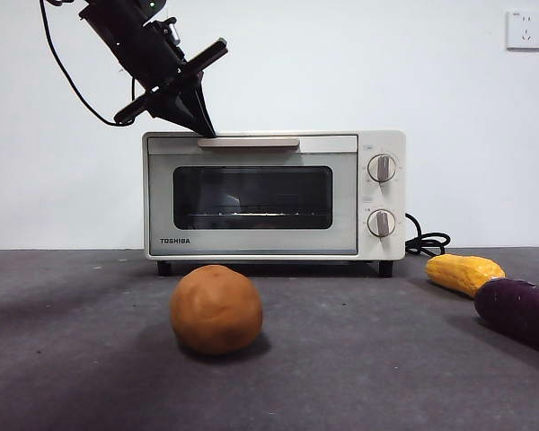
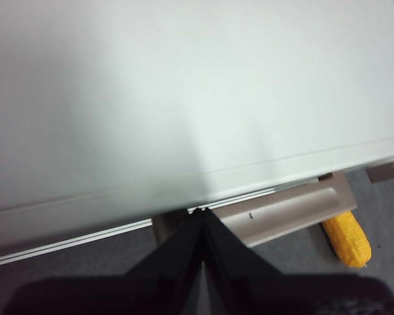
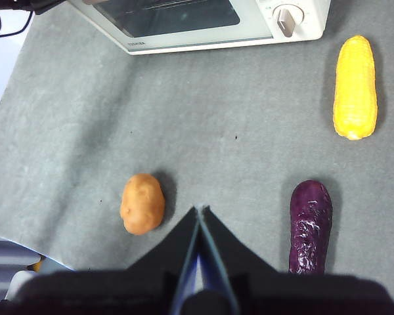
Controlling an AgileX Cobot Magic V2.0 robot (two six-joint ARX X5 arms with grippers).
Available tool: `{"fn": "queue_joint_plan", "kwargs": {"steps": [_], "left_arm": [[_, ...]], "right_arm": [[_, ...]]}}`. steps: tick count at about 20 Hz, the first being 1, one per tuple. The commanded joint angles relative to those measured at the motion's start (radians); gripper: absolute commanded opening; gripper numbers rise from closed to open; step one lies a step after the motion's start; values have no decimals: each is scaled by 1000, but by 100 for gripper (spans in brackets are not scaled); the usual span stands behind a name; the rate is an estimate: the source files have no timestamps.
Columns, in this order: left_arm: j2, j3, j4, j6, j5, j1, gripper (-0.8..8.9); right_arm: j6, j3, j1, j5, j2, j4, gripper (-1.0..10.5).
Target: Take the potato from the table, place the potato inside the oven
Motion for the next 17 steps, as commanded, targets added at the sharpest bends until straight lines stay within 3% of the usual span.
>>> {"fn": "queue_joint_plan", "kwargs": {"steps": [1,17], "left_arm": [[29,-8,-37,49,-13,-5,-6],[29,-8,-159,130,-82,-44,-6]], "right_arm": [[-12,3,1,-2,0,2,0],[-19,3,1,-2,-1,-25,-1]]}}
